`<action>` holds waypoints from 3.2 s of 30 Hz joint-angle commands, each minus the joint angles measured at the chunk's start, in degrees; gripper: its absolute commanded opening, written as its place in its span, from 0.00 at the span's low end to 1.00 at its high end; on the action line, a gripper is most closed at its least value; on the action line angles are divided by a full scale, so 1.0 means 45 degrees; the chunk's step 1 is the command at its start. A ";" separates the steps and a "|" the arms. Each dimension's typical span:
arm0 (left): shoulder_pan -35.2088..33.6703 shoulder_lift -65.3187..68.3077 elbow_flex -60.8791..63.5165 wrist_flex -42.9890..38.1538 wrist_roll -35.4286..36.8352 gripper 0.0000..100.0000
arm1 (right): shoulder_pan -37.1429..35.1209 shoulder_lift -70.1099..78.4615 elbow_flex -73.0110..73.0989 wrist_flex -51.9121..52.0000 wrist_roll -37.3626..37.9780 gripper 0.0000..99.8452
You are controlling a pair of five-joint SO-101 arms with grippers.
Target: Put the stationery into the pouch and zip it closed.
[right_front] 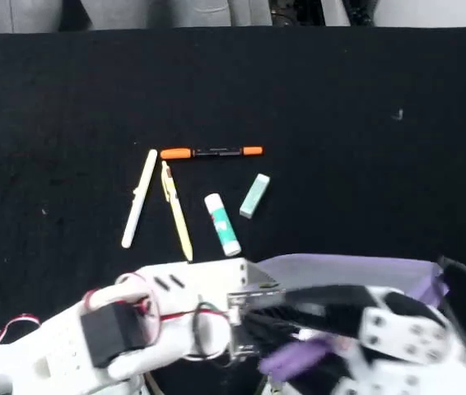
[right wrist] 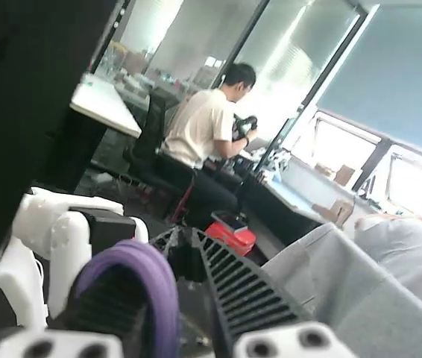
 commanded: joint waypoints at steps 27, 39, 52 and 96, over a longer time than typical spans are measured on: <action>-0.4464 -0.9162 0.6066 -0.3673 -0.0430 0.22 | 0.4962 0.3214 0.0518 -0.5138 0.2090 0.01; -0.6046 -0.9182 0.5753 -0.3946 -0.0488 0.22 | 0.8205 0.5324 0.1182 -0.7463 0.1211 0.01; -1.0344 -0.9201 0.5558 -0.3184 -0.2188 0.22 | 0.9319 0.5441 0.0440 -0.6935 0.1231 0.01; -0.6418 -0.9182 0.7726 -0.5001 0.1465 0.21 | 1.0764 0.7668 0.1201 -0.9690 0.0488 0.01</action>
